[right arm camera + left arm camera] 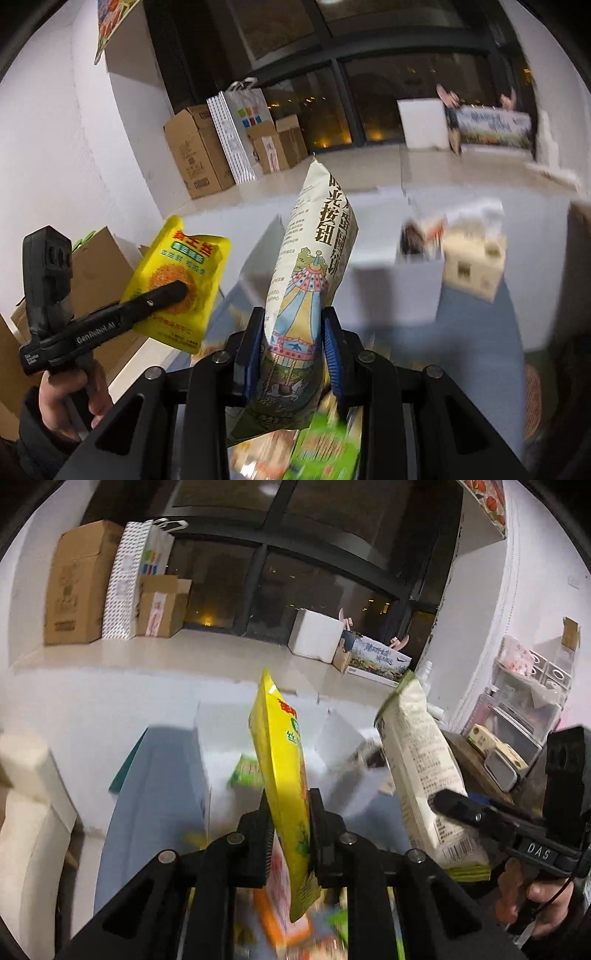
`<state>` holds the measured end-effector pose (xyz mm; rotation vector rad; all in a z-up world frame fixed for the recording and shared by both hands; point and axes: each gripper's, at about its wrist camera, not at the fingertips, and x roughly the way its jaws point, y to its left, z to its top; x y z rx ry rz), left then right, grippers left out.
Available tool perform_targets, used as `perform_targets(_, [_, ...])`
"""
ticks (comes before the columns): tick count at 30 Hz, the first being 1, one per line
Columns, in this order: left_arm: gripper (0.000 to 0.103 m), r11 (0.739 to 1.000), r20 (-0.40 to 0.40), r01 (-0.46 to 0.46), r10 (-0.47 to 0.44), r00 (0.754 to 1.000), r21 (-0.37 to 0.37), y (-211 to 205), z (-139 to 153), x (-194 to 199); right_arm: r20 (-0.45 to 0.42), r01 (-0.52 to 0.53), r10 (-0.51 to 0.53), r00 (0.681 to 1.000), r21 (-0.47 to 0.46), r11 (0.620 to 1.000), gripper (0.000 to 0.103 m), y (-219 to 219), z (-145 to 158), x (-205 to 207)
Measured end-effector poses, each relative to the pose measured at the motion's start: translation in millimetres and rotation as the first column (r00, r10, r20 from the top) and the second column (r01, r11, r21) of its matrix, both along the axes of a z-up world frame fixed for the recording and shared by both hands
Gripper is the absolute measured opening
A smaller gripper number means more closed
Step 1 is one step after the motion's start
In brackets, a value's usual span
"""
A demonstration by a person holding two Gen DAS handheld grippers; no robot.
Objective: Organize snacks
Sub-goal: 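Drop the yellow bag and white cracker bag into the white box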
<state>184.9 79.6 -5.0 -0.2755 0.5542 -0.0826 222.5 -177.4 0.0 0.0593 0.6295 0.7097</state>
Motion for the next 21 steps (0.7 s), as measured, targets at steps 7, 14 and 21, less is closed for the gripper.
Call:
perform_targets(7, [0.019, 0.999, -0.081, -0.030, 0.033, 0.996, 0.039, 17, 1, 101, -0.045, 0.035, -0.039, 0.998, -0.102, 0.994, 0.032, 38, 21, 99])
perform_targets(14, [0.045, 0.986, -0.164, -0.120, 0.138, 0.977, 0.118, 28, -22, 149, -0.093, 0.056, -0.075, 0.993, -0.190, 0.980, 0.034, 60, 12, 162])
perform_targets(21, [0.103, 0.978, -0.199, -0.148, 0.176, 0.964, 0.146, 39, -36, 142, -0.069, 0.148, -0.163, 0.984, -0.185, 0.972, 0.103, 49, -3, 163])
